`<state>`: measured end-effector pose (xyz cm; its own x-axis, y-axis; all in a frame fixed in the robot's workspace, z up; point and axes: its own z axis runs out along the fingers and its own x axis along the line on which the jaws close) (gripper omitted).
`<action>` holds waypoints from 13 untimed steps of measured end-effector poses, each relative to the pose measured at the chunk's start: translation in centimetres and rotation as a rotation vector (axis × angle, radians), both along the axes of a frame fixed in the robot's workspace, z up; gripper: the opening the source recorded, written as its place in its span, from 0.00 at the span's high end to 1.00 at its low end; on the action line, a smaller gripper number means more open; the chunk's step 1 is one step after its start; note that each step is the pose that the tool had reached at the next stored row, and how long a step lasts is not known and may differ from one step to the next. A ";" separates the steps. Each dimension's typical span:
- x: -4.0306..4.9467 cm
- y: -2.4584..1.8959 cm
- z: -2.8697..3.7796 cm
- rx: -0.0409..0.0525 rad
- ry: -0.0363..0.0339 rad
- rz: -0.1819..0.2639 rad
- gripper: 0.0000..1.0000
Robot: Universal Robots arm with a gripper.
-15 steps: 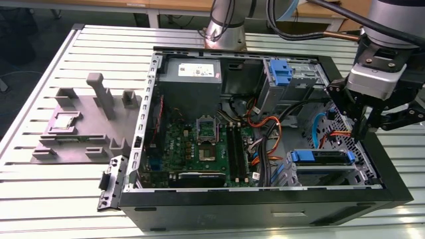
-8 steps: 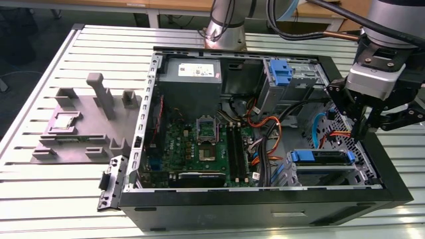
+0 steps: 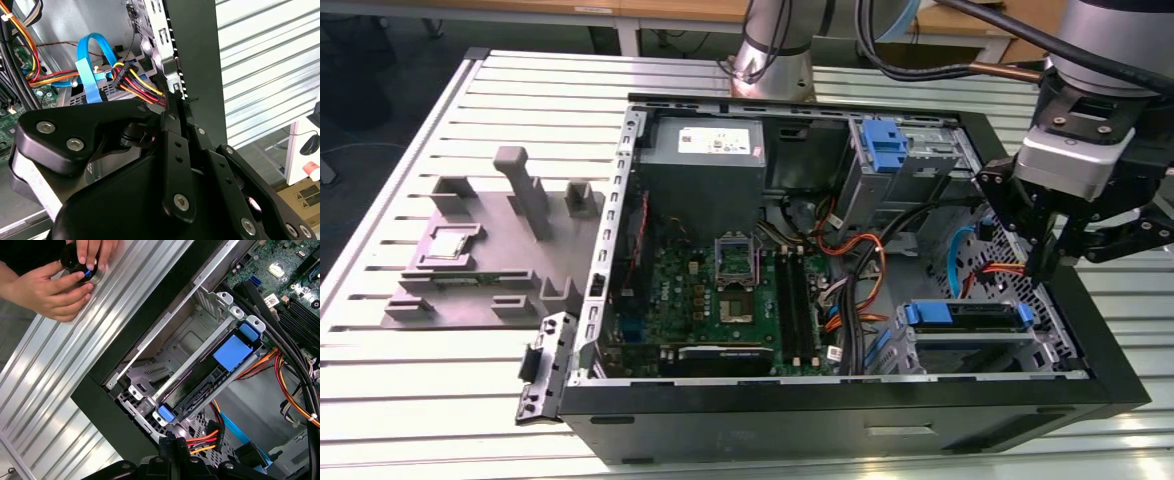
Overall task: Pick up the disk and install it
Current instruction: 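Insert the first disk wire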
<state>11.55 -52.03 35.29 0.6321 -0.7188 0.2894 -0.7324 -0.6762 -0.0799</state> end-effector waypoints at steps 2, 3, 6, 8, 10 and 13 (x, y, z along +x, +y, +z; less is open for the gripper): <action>0.02 0.01 -0.01 0.0000 0.0000 -0.020 0.83; 0.03 0.00 -0.02 0.0000 0.0000 -0.037 0.83; 0.03 0.00 -0.07 0.0001 0.0001 -0.093 0.83; 0.03 0.00 -0.09 0.0000 0.0001 -0.129 0.83; 0.03 0.00 -0.10 0.0001 0.0000 -0.164 0.83; 0.03 0.00 -0.12 -0.0001 0.0000 -0.219 0.83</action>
